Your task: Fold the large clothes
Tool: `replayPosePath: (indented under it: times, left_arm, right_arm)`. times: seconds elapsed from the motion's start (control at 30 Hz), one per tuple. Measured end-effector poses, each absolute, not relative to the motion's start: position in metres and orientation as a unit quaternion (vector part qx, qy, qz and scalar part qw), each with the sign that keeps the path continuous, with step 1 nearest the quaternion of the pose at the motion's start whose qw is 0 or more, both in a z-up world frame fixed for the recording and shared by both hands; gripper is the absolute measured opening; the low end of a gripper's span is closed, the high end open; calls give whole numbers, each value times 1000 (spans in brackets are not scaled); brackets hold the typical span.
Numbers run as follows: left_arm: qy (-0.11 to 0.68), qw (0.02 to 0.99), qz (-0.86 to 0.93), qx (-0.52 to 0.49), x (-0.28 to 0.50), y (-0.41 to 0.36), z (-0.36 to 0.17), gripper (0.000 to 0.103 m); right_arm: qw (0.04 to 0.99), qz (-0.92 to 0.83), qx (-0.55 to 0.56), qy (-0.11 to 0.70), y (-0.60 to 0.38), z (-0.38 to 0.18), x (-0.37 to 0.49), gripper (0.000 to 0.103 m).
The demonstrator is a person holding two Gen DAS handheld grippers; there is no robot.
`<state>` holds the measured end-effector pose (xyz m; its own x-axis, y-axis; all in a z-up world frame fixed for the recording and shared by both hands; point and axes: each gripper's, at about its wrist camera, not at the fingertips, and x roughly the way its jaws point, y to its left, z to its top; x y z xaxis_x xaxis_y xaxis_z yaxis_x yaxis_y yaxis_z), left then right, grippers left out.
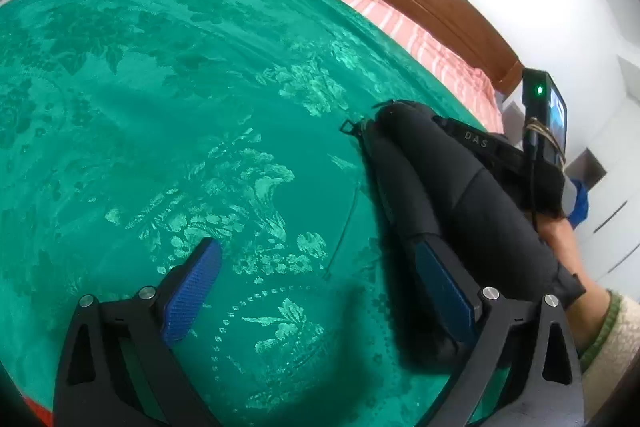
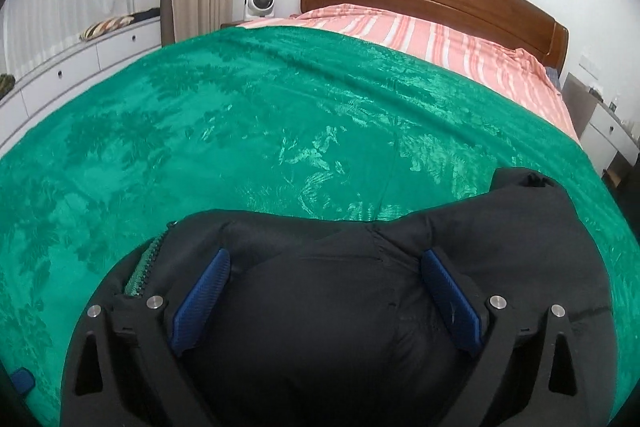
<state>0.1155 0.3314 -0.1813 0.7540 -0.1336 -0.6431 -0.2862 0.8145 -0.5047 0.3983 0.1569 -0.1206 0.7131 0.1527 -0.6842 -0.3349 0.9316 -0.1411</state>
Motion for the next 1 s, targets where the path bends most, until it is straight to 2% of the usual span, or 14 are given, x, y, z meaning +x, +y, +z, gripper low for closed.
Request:
replayPosePath:
  times: [0.07,0.2,0.33,0.43,0.53,0.63,0.83,1.0]
  left_arm:
    - [348,887,42,-301,115,332,-182,98]
    - [343,884,36,-314,110,336,-182,98]
    - [337,882,33,-328,107,340,-181,98]
    - [333,879,31,-339,105,342,-181,98]
    - [334,878,32,-341,105,342,-181,98]
    - [337,880,36,-333,104,340,-181,98]
    - [338,878,3,-339,103,336,-175,98]
    - [351,859,-114,-354,131,338,-161,99]
  right_arm:
    - [912,142,-120,365,155,-117,401,98]
    - [890,213,-75,396,131,-76,389,97]
    - [898,246,-72,357,89,-32,326,97]
    - [892,251,-112,359,80,-49,274,97]
    - [877,254,-177,367,100,-96,237,99]
    - [895,222,-213,323,118,-120,227,102]
    - [894,230,-163,347,107,-100,225,101]
    - [904,243,-36,349,26,-61,204,101]
